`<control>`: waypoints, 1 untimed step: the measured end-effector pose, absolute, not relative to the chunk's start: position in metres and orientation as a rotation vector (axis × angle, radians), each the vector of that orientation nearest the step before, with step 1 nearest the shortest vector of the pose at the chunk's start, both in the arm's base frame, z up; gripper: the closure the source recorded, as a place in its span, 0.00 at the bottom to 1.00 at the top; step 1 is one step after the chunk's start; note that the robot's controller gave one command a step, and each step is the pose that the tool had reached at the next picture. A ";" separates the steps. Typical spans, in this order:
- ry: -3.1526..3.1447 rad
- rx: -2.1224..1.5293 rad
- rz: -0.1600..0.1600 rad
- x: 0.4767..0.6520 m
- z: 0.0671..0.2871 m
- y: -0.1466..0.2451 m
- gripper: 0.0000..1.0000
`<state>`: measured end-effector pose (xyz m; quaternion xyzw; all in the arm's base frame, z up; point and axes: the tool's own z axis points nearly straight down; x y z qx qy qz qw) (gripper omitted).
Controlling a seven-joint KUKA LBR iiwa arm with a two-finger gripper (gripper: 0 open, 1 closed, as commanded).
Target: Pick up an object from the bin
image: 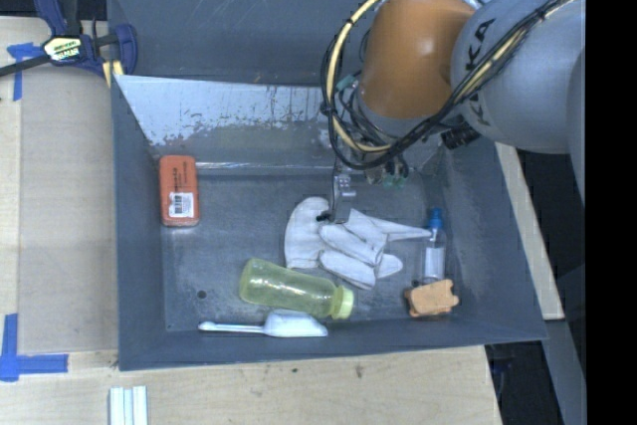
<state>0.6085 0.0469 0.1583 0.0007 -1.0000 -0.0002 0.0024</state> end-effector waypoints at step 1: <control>-3.145 0.001 -0.001 0.610 0.163 0.047 0.00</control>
Offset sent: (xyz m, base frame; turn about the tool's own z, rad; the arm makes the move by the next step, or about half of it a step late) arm -0.0544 -0.0640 -0.0883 -0.0978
